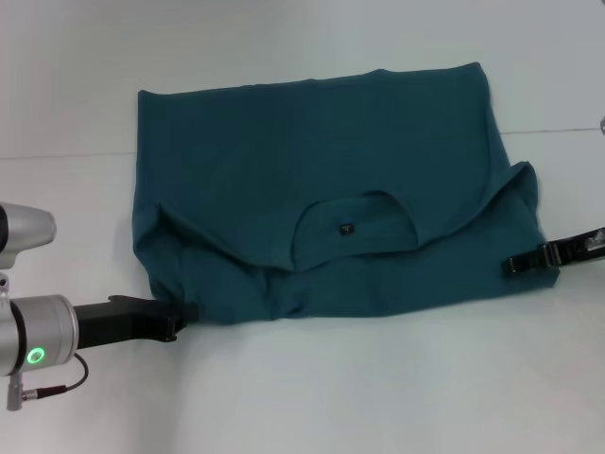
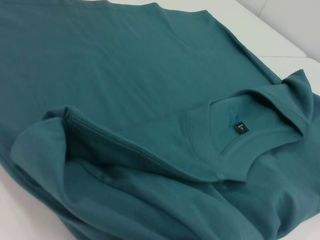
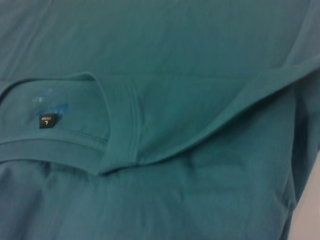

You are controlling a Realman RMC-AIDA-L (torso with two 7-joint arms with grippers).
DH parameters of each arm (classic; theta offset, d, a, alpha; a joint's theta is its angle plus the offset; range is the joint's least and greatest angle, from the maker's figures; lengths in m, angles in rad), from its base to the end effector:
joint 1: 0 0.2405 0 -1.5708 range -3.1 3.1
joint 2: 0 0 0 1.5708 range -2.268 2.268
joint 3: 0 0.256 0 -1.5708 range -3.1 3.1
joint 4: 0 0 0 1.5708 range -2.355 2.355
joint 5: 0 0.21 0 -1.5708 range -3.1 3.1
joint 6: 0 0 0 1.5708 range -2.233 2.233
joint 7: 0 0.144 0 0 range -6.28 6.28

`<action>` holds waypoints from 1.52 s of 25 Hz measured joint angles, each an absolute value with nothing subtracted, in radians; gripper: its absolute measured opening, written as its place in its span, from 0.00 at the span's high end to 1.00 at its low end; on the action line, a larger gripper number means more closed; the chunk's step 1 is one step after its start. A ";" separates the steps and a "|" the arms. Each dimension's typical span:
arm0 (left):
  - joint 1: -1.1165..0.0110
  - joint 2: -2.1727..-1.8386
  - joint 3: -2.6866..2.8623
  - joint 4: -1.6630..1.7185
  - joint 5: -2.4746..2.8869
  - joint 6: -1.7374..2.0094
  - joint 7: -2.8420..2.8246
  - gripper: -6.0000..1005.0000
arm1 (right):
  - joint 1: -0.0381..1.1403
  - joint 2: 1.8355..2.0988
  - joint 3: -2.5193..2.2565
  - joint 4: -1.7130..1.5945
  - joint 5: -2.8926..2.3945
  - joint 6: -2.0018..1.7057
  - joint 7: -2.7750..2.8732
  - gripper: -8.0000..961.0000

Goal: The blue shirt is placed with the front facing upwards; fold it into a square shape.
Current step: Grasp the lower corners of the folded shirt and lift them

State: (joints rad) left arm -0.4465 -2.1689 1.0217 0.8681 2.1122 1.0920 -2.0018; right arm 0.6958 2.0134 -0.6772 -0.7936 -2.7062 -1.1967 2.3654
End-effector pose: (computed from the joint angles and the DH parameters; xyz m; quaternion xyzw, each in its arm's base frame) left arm -0.2719 0.3527 -0.0371 -0.8699 -0.4258 -0.1206 0.2176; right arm 0.3107 0.4001 0.0547 -0.7934 0.5311 -0.0330 0.2956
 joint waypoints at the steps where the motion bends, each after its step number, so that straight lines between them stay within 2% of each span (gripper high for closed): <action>1: -0.447 -2.169 1.022 0.868 2.112 1.092 -2.002 0.98 | 0.698 2.013 -0.676 -0.787 -2.706 -1.191 2.365 0.16; 7: -0.448 -2.169 1.020 0.872 2.112 1.094 -2.002 0.98 | 0.706 2.015 -0.682 -0.777 -2.709 -1.176 2.365 0.16; 13: -0.451 -2.169 1.021 0.871 2.112 1.094 -2.002 0.98 | 0.718 2.003 -0.683 -0.710 -2.713 -1.150 2.359 0.29; 18: -0.453 -2.169 1.022 0.869 2.112 1.094 -2.002 0.98 | 0.719 2.000 -0.683 -0.700 -2.713 -1.151 2.342 0.55; 24: -0.454 -2.169 1.016 0.875 2.112 1.113 -2.002 0.98 | 0.709 1.995 -0.676 -0.711 -2.670 -1.170 2.316 0.80; 29: -0.456 -2.168 1.011 0.878 2.112 1.127 -2.007 0.98 | 0.690 1.976 -0.674 -0.712 -2.583 -1.197 2.287 0.95; 33: -0.456 -2.167 1.009 0.889 2.102 1.147 -2.011 0.98 | 0.680 1.961 -0.673 -0.713 -2.550 -1.199 2.286 0.95; 38: -0.458 -2.166 0.997 0.900 2.083 1.168 -2.012 0.98 | 0.674 1.956 -0.673 -0.715 -2.545 -1.200 2.287 0.95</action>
